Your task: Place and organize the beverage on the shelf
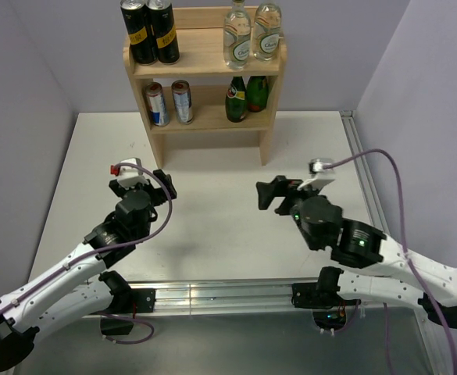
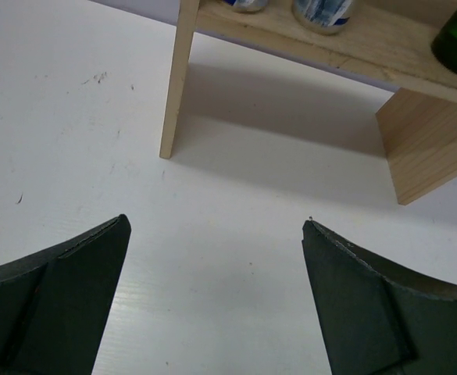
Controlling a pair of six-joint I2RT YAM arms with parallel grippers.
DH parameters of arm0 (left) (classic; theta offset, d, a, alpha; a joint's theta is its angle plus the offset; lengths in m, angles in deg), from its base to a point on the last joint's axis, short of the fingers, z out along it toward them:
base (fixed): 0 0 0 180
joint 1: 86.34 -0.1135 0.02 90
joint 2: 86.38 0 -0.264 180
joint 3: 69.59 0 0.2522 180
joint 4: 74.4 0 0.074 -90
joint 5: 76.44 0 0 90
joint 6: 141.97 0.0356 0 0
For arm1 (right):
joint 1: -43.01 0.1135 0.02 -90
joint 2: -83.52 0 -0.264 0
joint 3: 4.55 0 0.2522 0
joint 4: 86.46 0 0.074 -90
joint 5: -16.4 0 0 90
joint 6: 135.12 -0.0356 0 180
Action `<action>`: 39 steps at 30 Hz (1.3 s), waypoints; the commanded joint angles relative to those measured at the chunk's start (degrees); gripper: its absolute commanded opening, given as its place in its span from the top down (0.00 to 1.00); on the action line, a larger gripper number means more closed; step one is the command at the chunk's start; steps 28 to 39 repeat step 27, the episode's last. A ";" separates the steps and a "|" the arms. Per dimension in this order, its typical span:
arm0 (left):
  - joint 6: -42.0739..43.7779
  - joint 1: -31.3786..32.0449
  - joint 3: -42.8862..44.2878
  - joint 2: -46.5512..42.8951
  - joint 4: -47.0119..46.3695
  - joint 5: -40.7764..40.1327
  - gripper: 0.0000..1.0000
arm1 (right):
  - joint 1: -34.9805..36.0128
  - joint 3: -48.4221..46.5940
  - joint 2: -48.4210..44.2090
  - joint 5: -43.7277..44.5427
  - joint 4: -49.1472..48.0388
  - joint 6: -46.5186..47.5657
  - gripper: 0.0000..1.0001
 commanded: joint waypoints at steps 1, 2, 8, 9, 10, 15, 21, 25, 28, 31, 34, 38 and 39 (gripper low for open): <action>-2.44 0.83 5.94 -1.59 3.81 -0.12 0.01 | 0.55 0.83 -6.42 0.07 -2.66 4.29 0.00; -2.61 1.01 8.38 -1.77 4.69 0.06 0.01 | 0.64 0.83 -7.30 -0.20 -4.85 5.78 0.00; -1.74 1.80 19.37 -3.53 11.81 1.47 0.01 | 0.55 -2.50 -8.02 -2.75 -9.88 13.96 0.00; -1.48 1.89 20.53 -3.79 12.60 1.47 0.01 | 0.64 -3.03 -7.23 -2.66 -9.80 14.66 0.00; -1.13 1.89 21.58 -3.97 13.83 1.38 0.01 | 0.55 -3.90 -6.79 -2.58 -9.97 15.02 0.00; 0.63 1.89 25.63 -4.67 15.34 1.55 0.01 | 0.55 -3.91 -6.43 -2.75 -11.73 16.34 0.00; 1.34 1.89 26.60 -5.20 14.81 1.82 0.01 | 0.64 -3.56 -7.66 -2.75 -12.87 17.31 0.00; 1.43 1.89 26.95 -4.41 14.63 1.82 0.01 | 0.64 -4.00 -7.75 -0.74 -13.22 17.57 0.00; 1.43 1.89 26.78 -4.06 13.93 1.90 0.01 | 0.55 -4.61 -6.70 0.67 -12.08 17.92 0.00; 1.43 1.89 26.78 -4.06 13.93 1.90 0.01 | 0.55 -4.61 -6.70 0.67 -12.08 17.92 0.00; 1.43 1.89 26.78 -4.06 13.93 1.90 0.01 | 0.55 -4.61 -6.70 0.67 -12.08 17.92 0.00; 1.43 1.89 26.78 -4.06 13.93 1.90 0.01 | 0.55 -4.61 -6.70 0.67 -12.08 17.92 0.00; 1.43 1.89 26.78 -4.06 13.93 1.90 0.01 | 0.55 -4.61 -6.70 0.67 -12.08 17.92 0.00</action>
